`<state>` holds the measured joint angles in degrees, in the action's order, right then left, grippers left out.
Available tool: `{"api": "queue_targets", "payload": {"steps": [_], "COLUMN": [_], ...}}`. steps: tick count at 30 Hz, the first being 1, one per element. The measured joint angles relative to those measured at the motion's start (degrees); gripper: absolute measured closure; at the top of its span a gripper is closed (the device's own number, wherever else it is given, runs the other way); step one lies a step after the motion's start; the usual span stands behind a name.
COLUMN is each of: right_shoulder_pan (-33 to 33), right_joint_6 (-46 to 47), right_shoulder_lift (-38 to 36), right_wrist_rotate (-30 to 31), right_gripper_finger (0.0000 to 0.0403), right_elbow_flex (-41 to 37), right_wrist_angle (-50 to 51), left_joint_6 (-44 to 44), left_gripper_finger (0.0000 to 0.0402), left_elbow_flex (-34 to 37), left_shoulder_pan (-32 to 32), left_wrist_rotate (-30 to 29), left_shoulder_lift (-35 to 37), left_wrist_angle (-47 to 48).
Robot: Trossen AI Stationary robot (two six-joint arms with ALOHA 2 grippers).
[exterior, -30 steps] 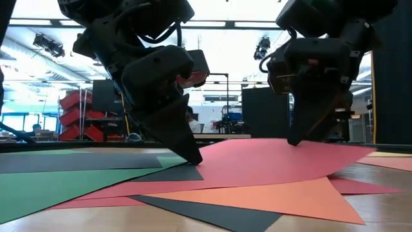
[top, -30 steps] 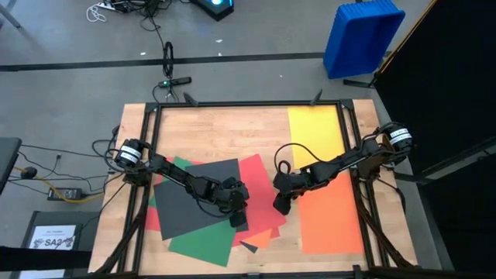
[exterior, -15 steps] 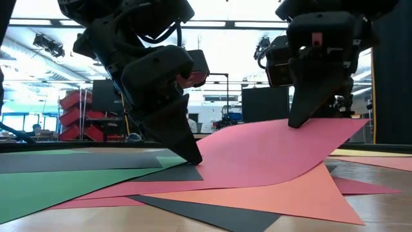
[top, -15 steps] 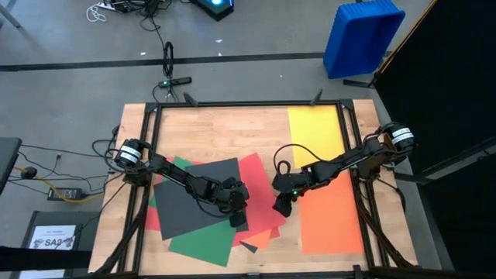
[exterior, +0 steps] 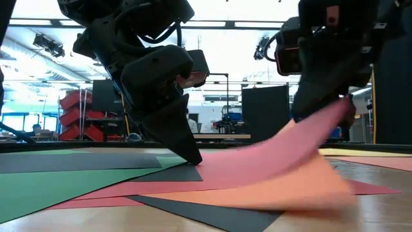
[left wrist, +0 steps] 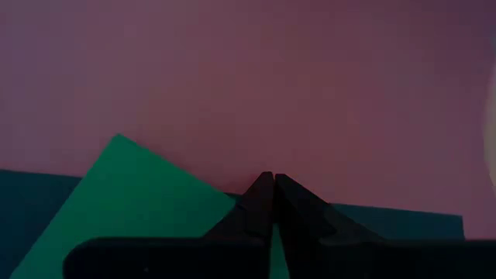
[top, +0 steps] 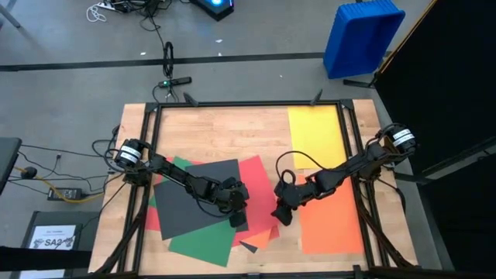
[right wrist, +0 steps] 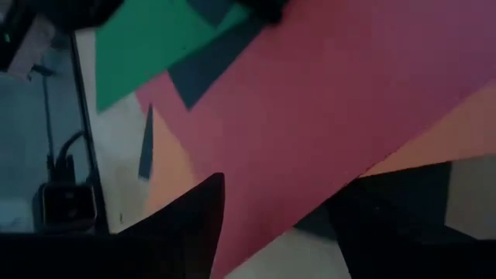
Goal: Organize paper
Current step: Stack the orange colored paper on top of the orange colored papers
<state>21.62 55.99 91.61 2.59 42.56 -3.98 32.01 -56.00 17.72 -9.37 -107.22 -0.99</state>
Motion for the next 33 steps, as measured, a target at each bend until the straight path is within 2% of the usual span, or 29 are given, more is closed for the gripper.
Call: {"api": "queue_targets", "payload": {"steps": [5, 17, 33], "right_shoulder_pan": [-2.19, -6.1, -4.28], "right_joint_6": [-0.48, 0.75, 0.46], "right_shoulder_lift": [0.07, 0.11, 0.13], "right_wrist_rotate": [2.72, 2.19, 0.22], "right_gripper_finger": [0.0208, 0.0239, 0.0376], "right_elbow_flex": [-1.34, -4.56, -4.58], "right_wrist_angle": [-4.01, -7.28, -7.33], "left_joint_6": [0.0, 0.14, 0.09], "left_gripper_finger": [0.0402, 0.0402, 0.0402], "left_elbow_flex": [0.03, 0.03, 0.05], "left_shoulder_pan": [0.02, 0.02, 0.02], "left_wrist_rotate": [0.02, 0.02, 0.12], "left_shoulder_lift": [-0.07, -0.07, -0.08], "left_wrist_angle": [-0.77, -0.77, -0.77]}}
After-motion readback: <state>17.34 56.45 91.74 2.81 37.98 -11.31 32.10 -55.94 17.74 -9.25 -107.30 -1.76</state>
